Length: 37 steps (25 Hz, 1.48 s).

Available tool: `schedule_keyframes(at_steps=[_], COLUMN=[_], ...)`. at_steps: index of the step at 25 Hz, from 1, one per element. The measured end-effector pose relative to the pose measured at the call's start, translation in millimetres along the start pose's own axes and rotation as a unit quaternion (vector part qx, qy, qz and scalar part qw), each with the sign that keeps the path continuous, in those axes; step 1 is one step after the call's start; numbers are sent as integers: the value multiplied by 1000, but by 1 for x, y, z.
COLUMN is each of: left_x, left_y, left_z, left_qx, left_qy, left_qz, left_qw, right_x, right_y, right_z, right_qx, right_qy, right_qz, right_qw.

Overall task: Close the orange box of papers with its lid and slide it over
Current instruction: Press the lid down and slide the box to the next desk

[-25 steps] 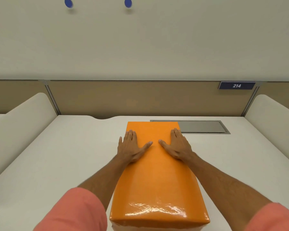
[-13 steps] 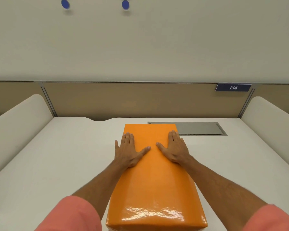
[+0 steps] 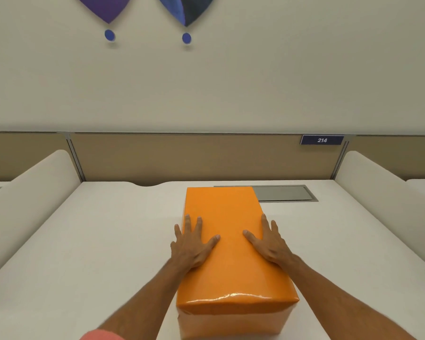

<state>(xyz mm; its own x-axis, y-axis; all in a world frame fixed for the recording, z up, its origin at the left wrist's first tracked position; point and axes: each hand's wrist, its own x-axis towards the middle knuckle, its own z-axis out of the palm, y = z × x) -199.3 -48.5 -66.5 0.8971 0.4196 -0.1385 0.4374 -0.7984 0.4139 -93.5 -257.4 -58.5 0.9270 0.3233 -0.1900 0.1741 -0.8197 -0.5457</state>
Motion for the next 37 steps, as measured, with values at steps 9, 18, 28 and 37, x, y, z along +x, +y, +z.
schedule_keyframes(at_steps=[9, 18, 28, 37], left_x=[3, 34, 81, 142], left_y=[-3, -40, -170, -319], left_z=[-5, -62, -151, -216], left_qx=[-39, -57, -27, -35], left_qy=[8, 62, 89, 75], left_qz=[4, -42, -75, -69], left_qw=[999, 996, 993, 994], right_x=[1, 50, 95, 134], right_y=[-9, -84, -226, -363], right_z=[0, 4, 80, 171], right_qx=[3, 12, 43, 16], right_qy=[9, 6, -17, -15], right_qz=[-29, -95, -133, -132], right_qw=[1000, 995, 990, 991])
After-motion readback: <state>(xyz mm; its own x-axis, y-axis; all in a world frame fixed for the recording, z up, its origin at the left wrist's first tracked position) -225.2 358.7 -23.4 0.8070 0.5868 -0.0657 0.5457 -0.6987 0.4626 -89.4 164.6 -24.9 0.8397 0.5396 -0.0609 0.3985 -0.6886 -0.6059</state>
